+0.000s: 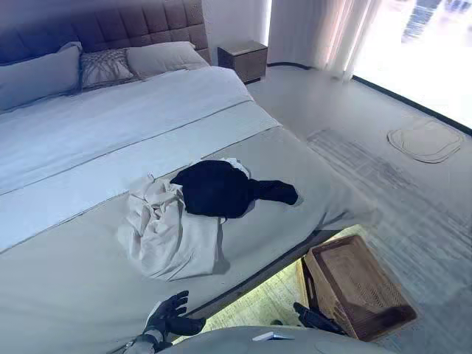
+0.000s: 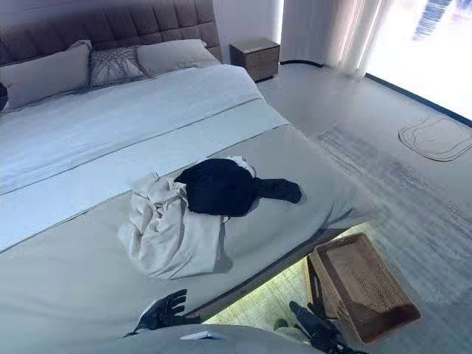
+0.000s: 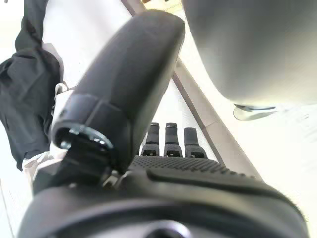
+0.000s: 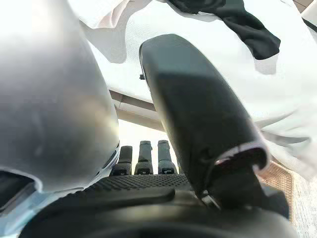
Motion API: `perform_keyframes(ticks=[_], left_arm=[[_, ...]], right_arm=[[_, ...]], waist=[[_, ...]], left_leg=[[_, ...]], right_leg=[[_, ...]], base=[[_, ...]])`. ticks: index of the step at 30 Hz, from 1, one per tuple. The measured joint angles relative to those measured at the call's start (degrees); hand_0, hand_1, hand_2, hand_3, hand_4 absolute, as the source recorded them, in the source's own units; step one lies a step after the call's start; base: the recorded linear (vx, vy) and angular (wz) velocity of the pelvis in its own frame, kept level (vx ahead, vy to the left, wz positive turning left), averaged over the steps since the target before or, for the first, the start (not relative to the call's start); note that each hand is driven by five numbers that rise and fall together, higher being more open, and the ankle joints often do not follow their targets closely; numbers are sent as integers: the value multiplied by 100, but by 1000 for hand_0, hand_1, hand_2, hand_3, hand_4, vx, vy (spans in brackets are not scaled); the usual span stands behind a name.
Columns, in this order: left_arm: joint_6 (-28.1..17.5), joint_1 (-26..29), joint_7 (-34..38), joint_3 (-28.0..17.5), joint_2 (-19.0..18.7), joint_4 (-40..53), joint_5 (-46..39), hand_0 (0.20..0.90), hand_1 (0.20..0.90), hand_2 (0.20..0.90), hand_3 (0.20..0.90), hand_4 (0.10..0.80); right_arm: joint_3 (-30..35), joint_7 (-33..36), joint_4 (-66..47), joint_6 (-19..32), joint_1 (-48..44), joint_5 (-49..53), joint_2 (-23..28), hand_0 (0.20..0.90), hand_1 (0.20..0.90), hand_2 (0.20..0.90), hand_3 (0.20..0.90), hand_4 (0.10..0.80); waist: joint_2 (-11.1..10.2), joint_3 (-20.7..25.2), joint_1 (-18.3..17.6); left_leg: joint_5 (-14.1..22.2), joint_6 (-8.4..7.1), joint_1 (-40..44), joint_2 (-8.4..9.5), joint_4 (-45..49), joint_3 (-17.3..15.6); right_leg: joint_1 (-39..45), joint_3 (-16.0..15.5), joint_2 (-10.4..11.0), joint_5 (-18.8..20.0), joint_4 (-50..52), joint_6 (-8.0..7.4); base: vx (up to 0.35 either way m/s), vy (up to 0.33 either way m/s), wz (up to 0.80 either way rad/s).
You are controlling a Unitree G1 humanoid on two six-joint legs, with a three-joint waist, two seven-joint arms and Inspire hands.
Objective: Pick up the clothes from the bed and place them into the basket
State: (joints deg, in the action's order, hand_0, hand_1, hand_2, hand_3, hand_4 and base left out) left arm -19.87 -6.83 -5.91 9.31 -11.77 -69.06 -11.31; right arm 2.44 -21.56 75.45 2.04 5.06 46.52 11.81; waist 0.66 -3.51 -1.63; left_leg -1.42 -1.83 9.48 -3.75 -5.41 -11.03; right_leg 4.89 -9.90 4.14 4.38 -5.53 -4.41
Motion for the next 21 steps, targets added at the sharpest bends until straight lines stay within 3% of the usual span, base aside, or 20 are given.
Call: perform_keyframes(ticks=[21], left_arm=[[-2, 0, 221, -1, 69, -45, 1, 900, 900, 900, 900, 800]], right_arm=[[-2, 166, 6, 172, -23, -82, -39, 900, 900, 900, 900, 800]], waist=[[78, -27, -2]], left_leg=[[-8, 11, -5, 0, 1, -3]], right_leg=[[-19, 1, 0, 0, 0, 0]], base=[[0, 0, 0]])
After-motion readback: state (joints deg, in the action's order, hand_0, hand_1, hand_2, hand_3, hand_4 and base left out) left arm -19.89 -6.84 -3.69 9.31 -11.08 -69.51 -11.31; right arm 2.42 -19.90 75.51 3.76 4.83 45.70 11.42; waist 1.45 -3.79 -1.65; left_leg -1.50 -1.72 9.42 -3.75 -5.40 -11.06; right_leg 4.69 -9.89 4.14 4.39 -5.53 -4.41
